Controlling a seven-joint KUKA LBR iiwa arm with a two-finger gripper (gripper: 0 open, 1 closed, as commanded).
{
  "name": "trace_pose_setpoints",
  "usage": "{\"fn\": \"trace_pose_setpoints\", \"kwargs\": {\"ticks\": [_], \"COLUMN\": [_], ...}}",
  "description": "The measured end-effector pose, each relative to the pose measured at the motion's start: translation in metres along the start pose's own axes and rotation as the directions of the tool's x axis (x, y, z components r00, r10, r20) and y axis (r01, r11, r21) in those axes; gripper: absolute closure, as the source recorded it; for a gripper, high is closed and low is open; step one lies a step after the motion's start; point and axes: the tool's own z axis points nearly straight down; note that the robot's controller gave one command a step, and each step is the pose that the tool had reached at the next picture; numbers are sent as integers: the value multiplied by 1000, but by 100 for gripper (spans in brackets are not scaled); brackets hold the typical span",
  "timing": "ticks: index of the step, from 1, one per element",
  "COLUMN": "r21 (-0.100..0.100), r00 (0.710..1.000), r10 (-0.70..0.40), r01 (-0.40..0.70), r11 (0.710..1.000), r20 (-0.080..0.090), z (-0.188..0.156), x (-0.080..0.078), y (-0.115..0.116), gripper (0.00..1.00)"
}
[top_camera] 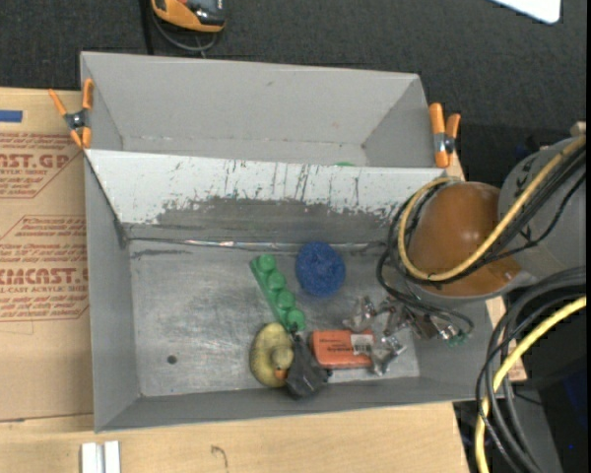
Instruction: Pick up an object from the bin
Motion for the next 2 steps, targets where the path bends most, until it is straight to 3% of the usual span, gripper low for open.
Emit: {"fn": "trace_pose_setpoints", "kwargs": {"ticks": [1,2], "r21": [0,-4], "r00": [1000,995], "r10": [0,95], "r01": [0,-95], "r11": [1000,995], "r20": [0,-4], "z": [0,-135], "x": [0,-5], "y": [0,4], "gripper": [100,100]}}
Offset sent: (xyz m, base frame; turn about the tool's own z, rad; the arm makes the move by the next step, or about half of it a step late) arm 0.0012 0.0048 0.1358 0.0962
